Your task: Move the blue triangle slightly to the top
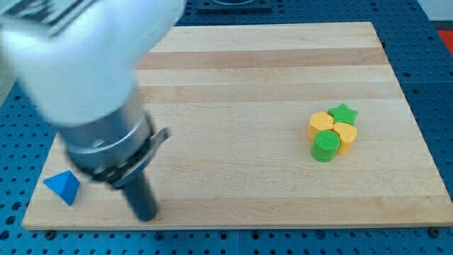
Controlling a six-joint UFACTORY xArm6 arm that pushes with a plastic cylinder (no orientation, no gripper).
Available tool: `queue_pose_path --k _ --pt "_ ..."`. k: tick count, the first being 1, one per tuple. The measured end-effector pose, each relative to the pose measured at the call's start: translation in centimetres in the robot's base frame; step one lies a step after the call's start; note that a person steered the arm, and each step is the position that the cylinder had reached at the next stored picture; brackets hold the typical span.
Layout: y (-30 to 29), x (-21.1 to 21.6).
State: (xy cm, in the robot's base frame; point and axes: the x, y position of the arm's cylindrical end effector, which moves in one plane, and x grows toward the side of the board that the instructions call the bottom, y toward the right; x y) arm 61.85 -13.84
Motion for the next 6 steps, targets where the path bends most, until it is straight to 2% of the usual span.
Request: queue_pose_path --k 1,3,5,6 --pt "-1.5 0.0" --pt "-11.5 -0.5" --pt "-9.7 -4.4" --pt "-12.0 -4.5"
